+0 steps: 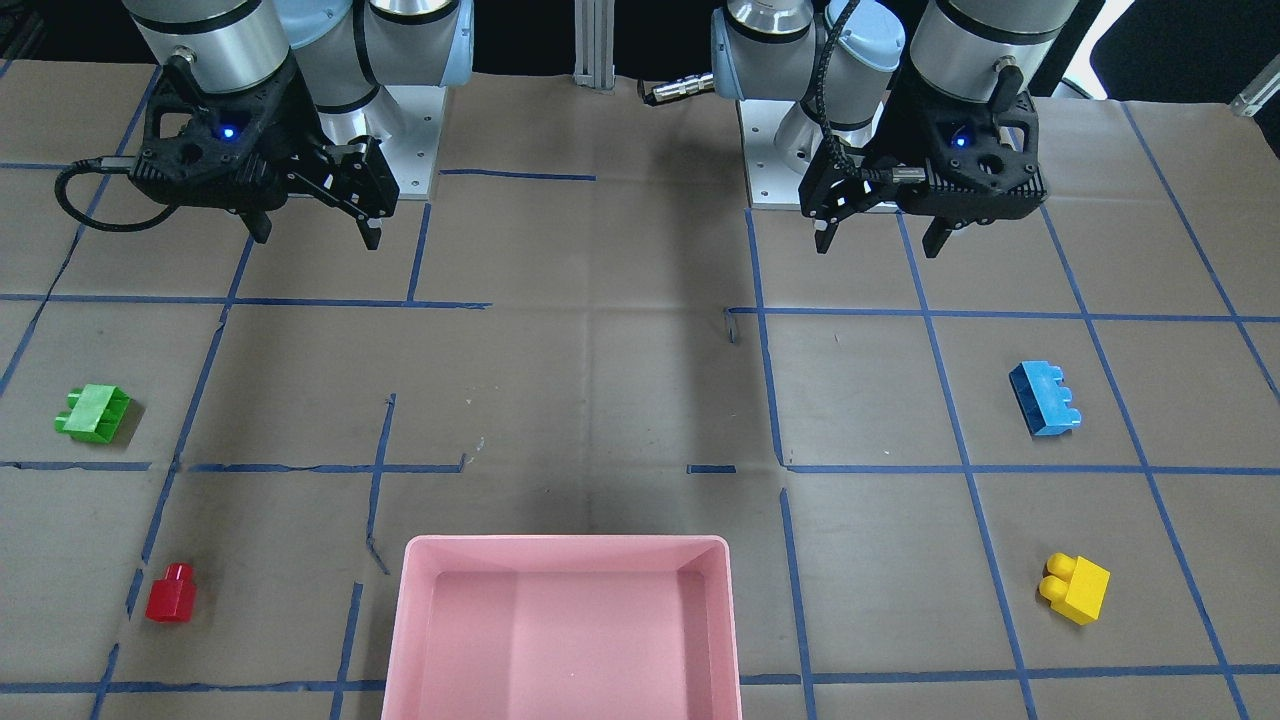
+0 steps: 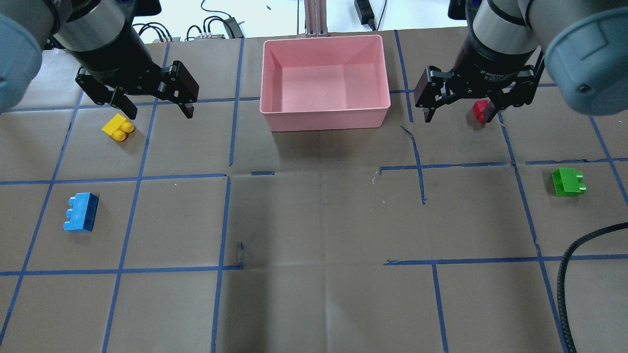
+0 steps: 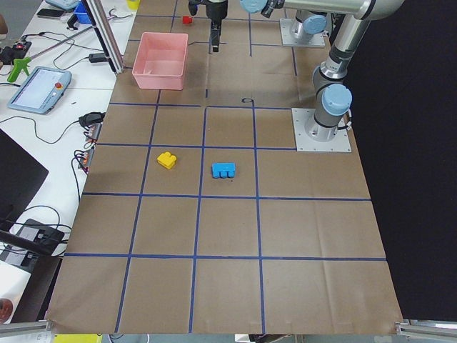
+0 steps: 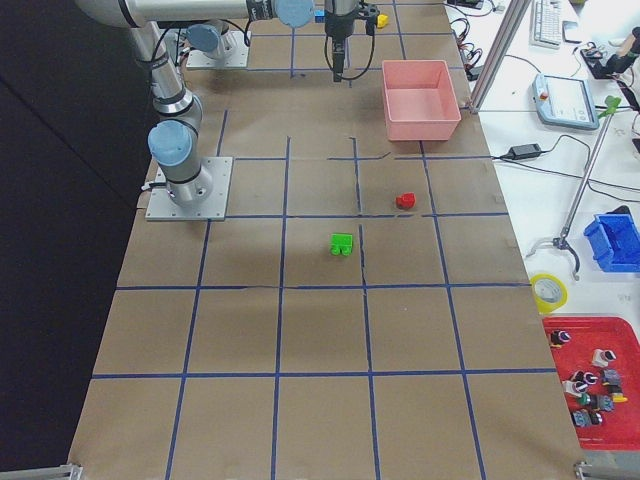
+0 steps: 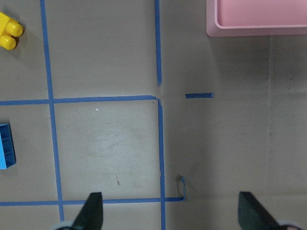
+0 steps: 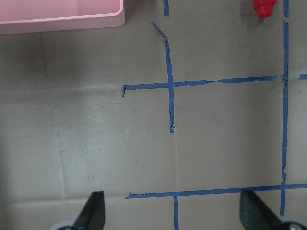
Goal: Put all blocks into box
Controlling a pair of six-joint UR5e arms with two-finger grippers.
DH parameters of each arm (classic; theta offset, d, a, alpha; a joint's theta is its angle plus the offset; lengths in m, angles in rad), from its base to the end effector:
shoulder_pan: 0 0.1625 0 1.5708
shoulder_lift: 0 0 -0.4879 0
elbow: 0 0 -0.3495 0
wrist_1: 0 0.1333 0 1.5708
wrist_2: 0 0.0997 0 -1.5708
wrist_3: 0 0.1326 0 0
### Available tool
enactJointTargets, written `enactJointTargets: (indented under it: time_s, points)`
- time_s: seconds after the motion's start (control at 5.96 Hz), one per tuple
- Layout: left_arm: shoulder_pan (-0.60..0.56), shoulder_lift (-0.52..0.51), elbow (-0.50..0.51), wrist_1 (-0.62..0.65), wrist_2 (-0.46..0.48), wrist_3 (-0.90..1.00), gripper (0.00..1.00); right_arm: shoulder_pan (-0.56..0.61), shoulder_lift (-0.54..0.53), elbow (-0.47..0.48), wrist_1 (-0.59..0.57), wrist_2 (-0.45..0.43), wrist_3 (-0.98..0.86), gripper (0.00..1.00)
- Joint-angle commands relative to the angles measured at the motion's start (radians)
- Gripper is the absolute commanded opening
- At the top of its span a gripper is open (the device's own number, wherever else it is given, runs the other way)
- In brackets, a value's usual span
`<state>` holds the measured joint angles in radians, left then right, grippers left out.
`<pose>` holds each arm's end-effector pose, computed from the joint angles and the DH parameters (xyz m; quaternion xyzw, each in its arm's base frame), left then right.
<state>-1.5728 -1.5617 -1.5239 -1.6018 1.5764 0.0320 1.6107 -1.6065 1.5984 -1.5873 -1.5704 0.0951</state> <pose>-0.1335 -0.4472 0.5399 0.0170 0.9998 -0.0124 0.0030 0.1506 -0.4293 0.5228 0.0276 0.9995 -0.0123 0.0010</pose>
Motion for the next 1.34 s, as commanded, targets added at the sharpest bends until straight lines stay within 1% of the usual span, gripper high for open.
enactJointTargets:
  time_s: [0.0, 0.17, 0.34, 0.84, 1.01, 1.17]
  points:
    - [0.007, -0.001, -0.001, 0.000, 0.000, 0.006, 1.00, 0.000, -0.001, 0.002, 0.000, 0.000, 0.000, 1.00]
    - [0.028, 0.005, -0.018, -0.004, -0.001, 0.015, 1.00, 0.000, 0.000, 0.002, 0.000, 0.000, 0.000, 1.00]
    - [0.095, 0.014, -0.039, 0.002, -0.004, 0.064, 1.00, 0.000, 0.000, 0.002, 0.000, 0.000, -0.002, 1.00]
    - [0.608, -0.024, -0.042, -0.004, -0.015, 0.474, 1.00, 0.000, 0.000, 0.002, 0.000, 0.001, -0.002, 1.00]
    - [0.687, -0.047, -0.041, 0.002, -0.015, 0.584, 1.00, 0.000, 0.002, 0.002, 0.000, 0.001, -0.002, 1.00]
    - [0.732, -0.084, -0.041, 0.028, -0.010, 0.671, 1.00, 0.000, 0.000, 0.002, 0.000, 0.001, -0.002, 1.00]
